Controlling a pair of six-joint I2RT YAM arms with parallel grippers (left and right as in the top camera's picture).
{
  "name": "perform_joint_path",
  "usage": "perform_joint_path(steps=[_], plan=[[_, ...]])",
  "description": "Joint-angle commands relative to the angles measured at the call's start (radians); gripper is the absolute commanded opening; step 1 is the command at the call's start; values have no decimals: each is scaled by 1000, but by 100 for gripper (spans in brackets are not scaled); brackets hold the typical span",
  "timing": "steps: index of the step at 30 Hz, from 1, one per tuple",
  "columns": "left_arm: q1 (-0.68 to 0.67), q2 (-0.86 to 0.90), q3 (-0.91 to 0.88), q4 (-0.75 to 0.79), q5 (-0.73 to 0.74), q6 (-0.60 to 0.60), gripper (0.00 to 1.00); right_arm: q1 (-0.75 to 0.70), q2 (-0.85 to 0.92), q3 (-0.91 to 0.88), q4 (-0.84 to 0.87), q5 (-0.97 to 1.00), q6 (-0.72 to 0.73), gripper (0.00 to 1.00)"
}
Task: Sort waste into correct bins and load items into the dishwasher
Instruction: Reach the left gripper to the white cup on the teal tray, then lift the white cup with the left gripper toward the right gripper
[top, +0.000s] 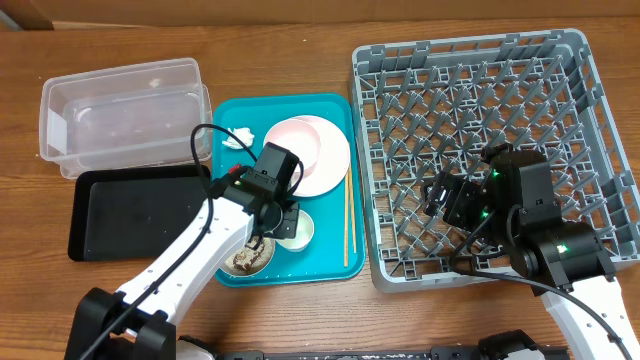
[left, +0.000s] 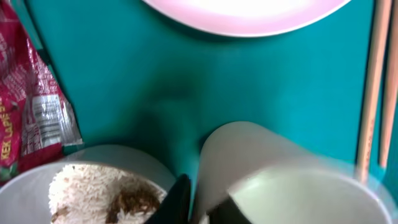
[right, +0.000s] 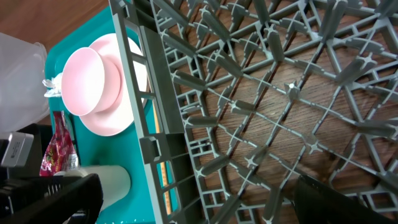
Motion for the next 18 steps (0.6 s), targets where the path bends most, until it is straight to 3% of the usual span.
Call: perform_joint_path(steps=[1, 4, 10, 14, 18], plan=[[-5, 5, -3, 21, 16, 5, 4, -6, -2, 32, 2, -4, 4, 100], [-5, 4, 0, 11, 29, 5, 4, -6, -2, 32, 2, -4, 4, 100], [49, -41, 179, -183, 147, 6, 4, -6, -2, 32, 10, -15, 5, 100], [121, -92, 286, -210, 431, 72, 4, -6, -4, 32, 74, -175, -42, 100], [192, -116, 333, -173, 825, 135, 4, -6, -10, 32, 215, -523, -175, 94]])
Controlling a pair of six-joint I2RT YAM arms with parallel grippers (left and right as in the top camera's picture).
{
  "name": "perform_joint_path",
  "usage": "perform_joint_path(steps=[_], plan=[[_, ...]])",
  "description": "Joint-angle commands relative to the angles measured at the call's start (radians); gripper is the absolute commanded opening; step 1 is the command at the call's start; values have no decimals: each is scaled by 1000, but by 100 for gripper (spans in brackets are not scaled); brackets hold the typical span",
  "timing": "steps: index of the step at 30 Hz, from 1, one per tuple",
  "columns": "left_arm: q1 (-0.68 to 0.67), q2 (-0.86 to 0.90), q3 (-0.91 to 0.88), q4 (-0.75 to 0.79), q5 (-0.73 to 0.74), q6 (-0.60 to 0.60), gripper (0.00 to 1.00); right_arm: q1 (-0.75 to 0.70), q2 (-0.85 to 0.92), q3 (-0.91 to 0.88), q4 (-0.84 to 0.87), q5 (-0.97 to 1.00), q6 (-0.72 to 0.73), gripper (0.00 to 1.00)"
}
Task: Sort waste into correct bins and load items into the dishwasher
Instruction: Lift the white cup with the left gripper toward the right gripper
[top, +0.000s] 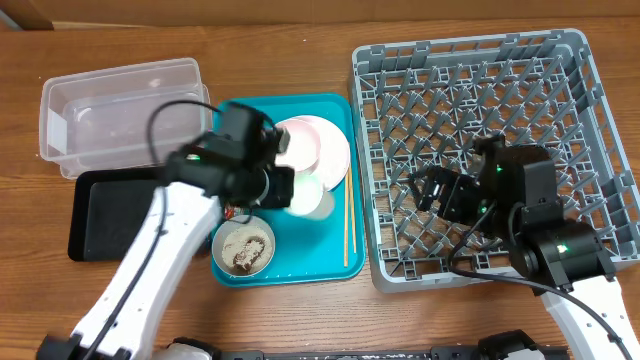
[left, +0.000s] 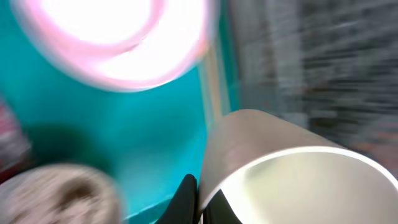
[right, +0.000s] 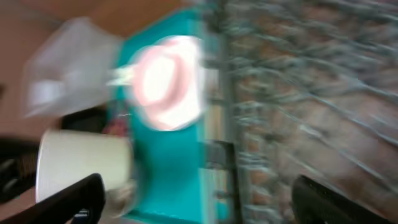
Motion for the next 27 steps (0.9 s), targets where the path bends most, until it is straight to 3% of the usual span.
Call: perform_joint_path(steps=[1, 5, 9, 15, 22, 27], plan=[[59, -37, 45, 40, 521, 80, 4, -6, -10, 32, 106, -389, -122, 92], [80, -37, 45, 100, 762, 79, 4, -6, -10, 32, 291, -626, -120, 89], [80, -37, 45, 152, 895, 79, 4, -6, -10, 32, 376, -704, -94, 89], [80, -37, 45, 244, 937, 34, 4, -6, -10, 32, 426, -866, -98, 89], [78, -37, 45, 364, 954, -16, 4, 46, -7, 32, 467, -866, -67, 85], [71, -37, 45, 359, 954, -16, 4, 68, -8, 32, 563, -862, -16, 84]])
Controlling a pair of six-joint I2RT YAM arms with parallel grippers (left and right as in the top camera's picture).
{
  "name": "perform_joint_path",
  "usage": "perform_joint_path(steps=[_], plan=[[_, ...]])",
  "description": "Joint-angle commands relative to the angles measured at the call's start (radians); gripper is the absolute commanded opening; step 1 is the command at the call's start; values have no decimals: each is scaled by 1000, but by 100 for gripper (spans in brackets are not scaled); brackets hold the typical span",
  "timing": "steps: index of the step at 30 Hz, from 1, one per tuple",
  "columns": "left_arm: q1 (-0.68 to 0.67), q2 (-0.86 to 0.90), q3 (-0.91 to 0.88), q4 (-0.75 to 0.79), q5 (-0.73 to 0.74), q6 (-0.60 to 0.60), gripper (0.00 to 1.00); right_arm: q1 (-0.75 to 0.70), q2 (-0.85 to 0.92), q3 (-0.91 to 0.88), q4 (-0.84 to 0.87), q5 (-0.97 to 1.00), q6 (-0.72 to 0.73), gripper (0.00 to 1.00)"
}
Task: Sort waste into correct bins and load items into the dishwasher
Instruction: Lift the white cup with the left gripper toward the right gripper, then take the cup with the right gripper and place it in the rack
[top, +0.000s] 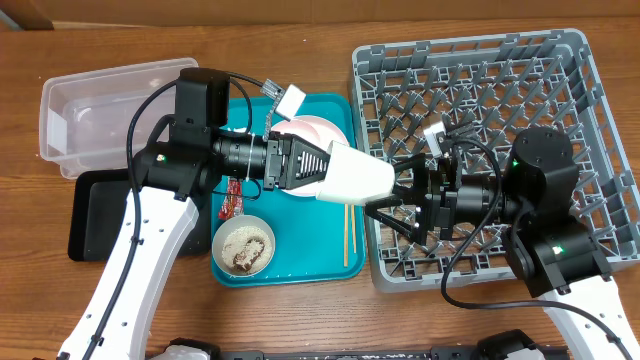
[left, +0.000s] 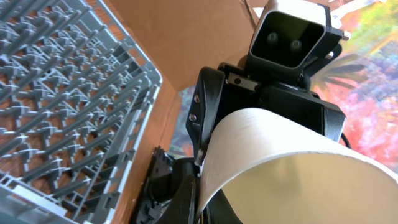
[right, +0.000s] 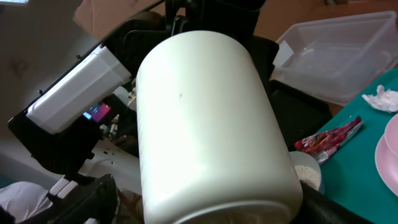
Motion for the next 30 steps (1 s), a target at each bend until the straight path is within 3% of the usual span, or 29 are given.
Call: perform_joint_path(steps=[1, 12, 14, 15, 16, 17, 26, 30], plan=[[-11, -7, 12, 0, -16, -14, 4, 21, -8, 24, 93, -47, 81, 81], [-36, -7, 12, 4, -45, -14, 6, 21, -8, 24, 106, -46, 102, 57], [-35, -7, 12, 4, -45, -14, 31, 20, -8, 24, 106, -35, 101, 54], [-35, -7, 12, 4, -45, -14, 39, 20, -8, 24, 100, -18, 101, 53], [-35, -7, 12, 4, -45, -14, 55, 20, -9, 24, 90, 6, 97, 53], [-35, -7, 12, 4, -45, -14, 97, 20, -10, 24, 80, 31, 91, 53], [-35, -7, 12, -19, -139, -13, 100, -100, -75, 24, -158, 232, 14, 53], [-35, -6, 12, -83, -375, -13, 100, -246, -152, 24, -308, 318, -4, 53]])
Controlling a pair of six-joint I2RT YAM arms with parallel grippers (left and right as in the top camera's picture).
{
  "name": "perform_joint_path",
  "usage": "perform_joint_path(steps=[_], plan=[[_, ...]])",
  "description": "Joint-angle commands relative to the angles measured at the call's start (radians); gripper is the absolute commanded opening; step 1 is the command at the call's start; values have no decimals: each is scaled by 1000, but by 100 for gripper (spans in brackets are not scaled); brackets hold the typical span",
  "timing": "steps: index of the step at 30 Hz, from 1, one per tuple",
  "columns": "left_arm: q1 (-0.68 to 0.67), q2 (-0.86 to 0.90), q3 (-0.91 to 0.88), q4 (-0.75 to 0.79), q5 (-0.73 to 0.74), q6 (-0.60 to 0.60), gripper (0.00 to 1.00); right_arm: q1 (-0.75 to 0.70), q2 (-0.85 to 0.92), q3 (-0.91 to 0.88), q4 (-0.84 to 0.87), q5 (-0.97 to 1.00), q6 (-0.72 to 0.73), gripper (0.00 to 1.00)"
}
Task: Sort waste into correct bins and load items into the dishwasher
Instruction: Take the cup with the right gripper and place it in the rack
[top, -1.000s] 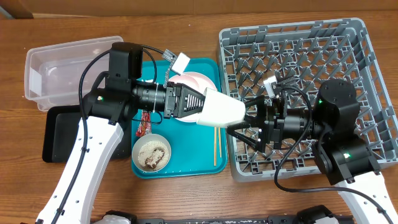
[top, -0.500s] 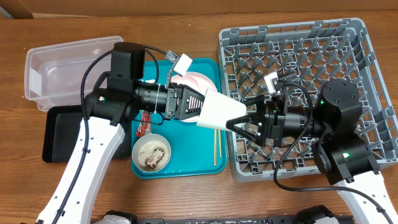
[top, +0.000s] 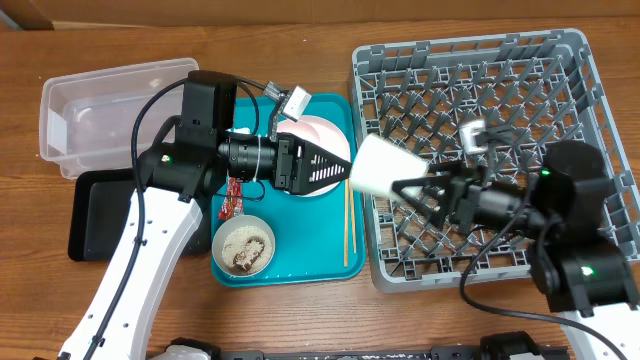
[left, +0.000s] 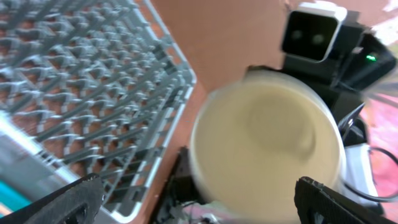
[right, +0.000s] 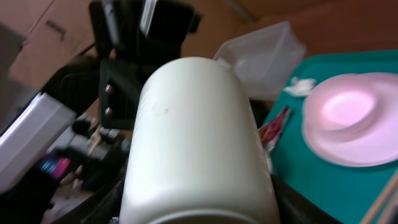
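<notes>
A white cup (top: 380, 165) hangs sideways in the air over the left edge of the grey dish rack (top: 480, 80). My right gripper (top: 402, 180) is shut on its body, one finger on each side, as the right wrist view shows around the cup (right: 199, 137). My left gripper (top: 328, 168) stands open just left of the cup, over the teal tray (top: 330, 262), and touches nothing. In the left wrist view the cup's open mouth (left: 267, 143) faces the camera, with the left gripper (left: 199, 202) spread wide and the rack (left: 81, 62) behind.
On the tray sit a pink plate with a pink bowl (top: 322, 140), a bowl of rice (top: 245, 248), chopsticks (top: 347, 225), a red wrapper (top: 233, 200) and a crumpled tissue (top: 240, 137). A clear bin (top: 120, 110) and a black tray (top: 120, 215) lie at the left.
My left gripper has let go of the cup's rim and now stands open. My right gripper has shut on the cup, which sits a little further right, at the rack's edge.
The cup stood on the tray beside the rice bowl with my left gripper on its rim. Then it was lifted over the tray. Then my left gripper held it sideways toward my right gripper at the rack's edge. Now my right gripper alone holds it.
</notes>
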Motion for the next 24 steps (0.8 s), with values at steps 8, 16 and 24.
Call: perform_joint_path(steps=[8, 16, 24], plan=[[-6, -5, 8, -148, -401, 12, 100, -250, -65, 18, -515, 540, -28, 53], [-6, -5, 8, -161, -451, 15, 100, -248, 88, 18, -723, 738, -30, 53], [-6, -5, 8, -163, -473, 15, 100, -193, 249, 18, -674, 805, -30, 54]])
